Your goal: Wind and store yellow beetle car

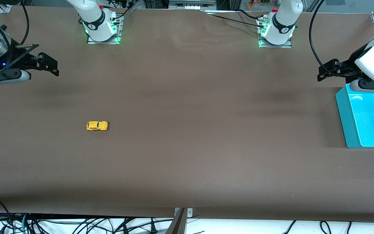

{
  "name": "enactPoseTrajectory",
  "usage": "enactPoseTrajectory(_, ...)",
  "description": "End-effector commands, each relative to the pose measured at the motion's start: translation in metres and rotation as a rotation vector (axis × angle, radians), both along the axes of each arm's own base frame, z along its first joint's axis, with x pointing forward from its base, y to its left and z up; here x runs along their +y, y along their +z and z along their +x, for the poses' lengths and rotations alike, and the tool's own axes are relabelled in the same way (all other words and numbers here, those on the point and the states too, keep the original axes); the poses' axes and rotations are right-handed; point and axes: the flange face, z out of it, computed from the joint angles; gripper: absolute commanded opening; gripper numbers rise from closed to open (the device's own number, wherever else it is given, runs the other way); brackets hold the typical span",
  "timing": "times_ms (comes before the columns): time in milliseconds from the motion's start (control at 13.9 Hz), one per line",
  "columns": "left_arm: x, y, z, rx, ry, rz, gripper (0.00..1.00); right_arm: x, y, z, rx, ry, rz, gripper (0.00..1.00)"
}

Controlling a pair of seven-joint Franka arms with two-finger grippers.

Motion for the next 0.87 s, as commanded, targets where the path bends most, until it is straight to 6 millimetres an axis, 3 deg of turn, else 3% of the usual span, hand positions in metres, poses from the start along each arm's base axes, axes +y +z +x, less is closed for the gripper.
enactPoseTrajectory(0, -0.0003, 0.0033, -0.0007, -0.004, -0.005, 0.016, 1.0, -0.008, 0.0053, -0.0059, 0.01, 0.006, 0.004, 1.0)
enactPoseTrajectory(794, -0.0004, 0.004, -0.0007, -0.006, -0.005, 0.014, 1.0, -0.0079, 0.0054, -0.0048, 0.0, 0.023, 0.006, 1.0)
